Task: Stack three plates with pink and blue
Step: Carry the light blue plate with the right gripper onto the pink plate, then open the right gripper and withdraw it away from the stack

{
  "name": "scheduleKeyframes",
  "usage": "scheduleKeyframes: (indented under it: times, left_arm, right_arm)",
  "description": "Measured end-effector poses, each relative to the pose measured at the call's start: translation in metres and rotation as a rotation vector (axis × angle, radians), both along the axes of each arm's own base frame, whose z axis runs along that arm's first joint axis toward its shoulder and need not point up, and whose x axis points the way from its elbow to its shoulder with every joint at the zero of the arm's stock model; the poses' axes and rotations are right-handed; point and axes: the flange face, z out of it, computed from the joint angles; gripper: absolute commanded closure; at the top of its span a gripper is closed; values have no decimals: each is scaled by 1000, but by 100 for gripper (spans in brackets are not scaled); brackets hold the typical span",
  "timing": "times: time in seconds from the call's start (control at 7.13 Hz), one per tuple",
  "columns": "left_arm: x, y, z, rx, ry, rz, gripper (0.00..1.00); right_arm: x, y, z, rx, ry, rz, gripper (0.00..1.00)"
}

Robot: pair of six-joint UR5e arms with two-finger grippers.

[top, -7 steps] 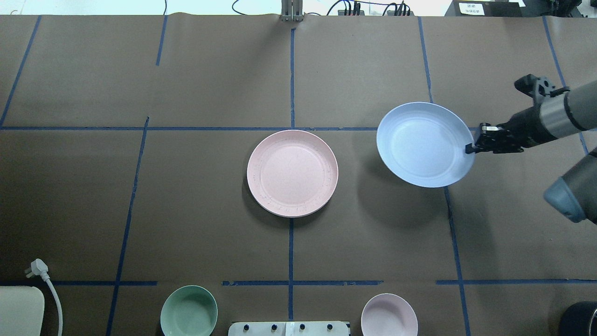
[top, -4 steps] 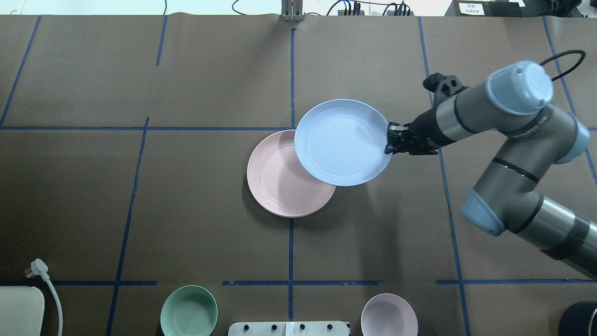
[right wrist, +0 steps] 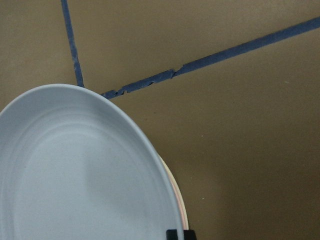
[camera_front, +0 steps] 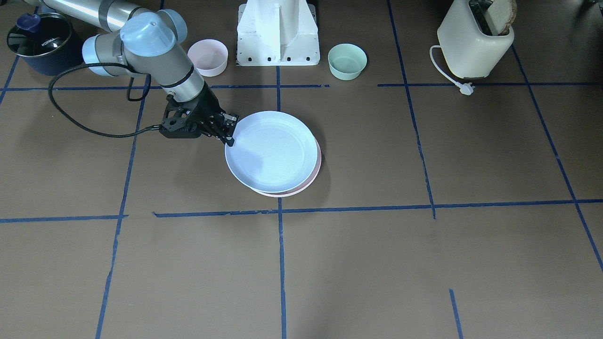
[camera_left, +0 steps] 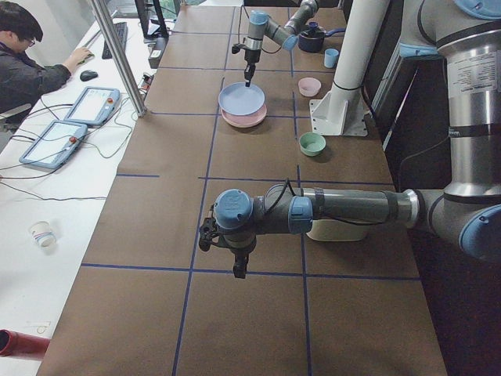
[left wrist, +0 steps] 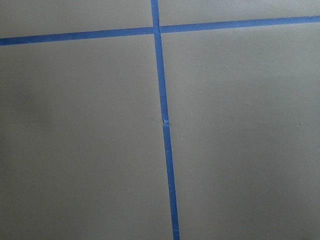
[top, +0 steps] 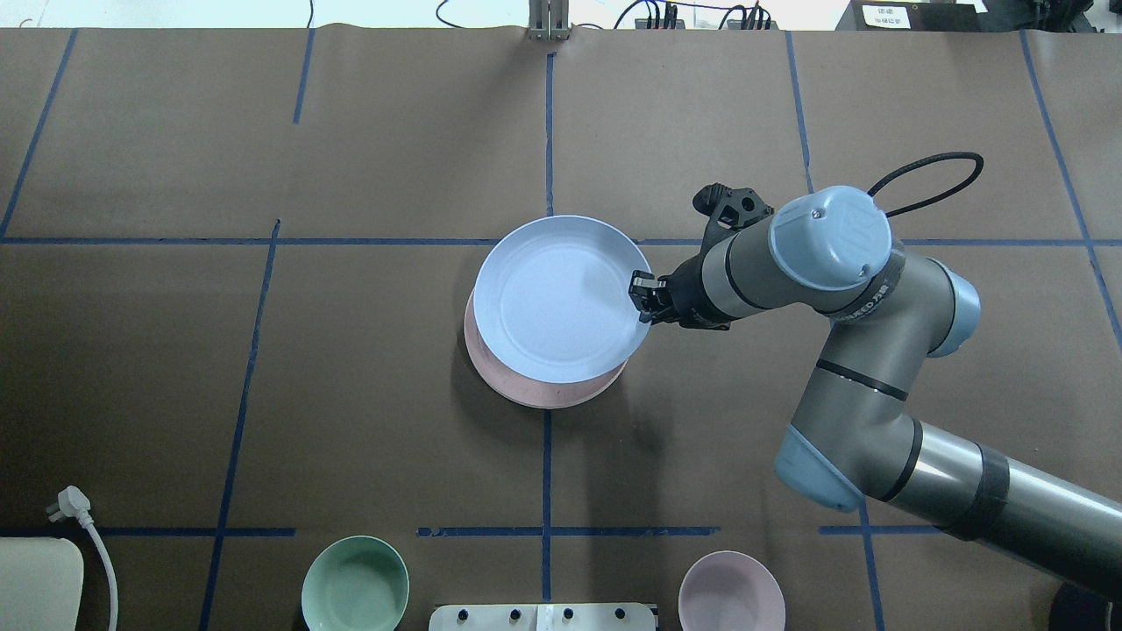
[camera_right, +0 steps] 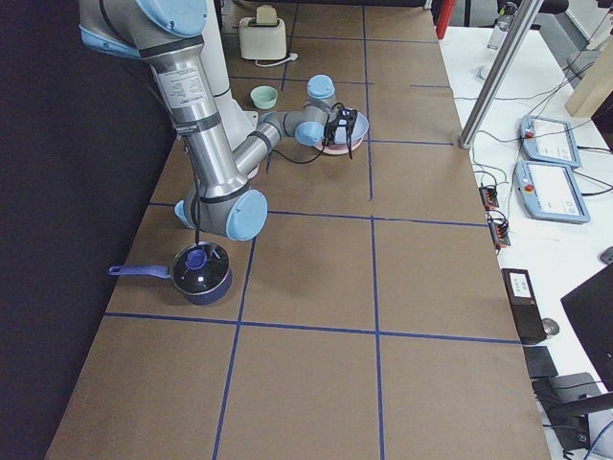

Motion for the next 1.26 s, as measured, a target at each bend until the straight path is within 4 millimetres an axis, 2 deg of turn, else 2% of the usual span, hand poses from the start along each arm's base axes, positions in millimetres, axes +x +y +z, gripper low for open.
scheduleKeyframes:
  times: [0.14,0.28,0.56,0.84,0.98,1.12,1.26]
  left_arm:
    - [0,0,0,0,0,0,0]
    - [0,0,0,0,0,0,0]
    - [0,0,-1,1,0,0,0]
    - [0,-2,-3,6,-1,0,0]
    - [0,-2,-3,7,-3,2,0]
    - [0,-4,-3,11,-6,4,0]
    - [1,-6,-4,13,-9,6,0]
  right_arm:
    - [-6,5,0,9,6,5,59]
    - [-10,8,0,12,9,7,1]
    - [-16,14,1,18,16,8,0]
    - [-12,10,4,18,26,3,0]
    - [0,-3,9,12,52,-12,0]
    - [21,-24,18,31,104,-57,0]
    - [55,-53,35,68,171,-124,0]
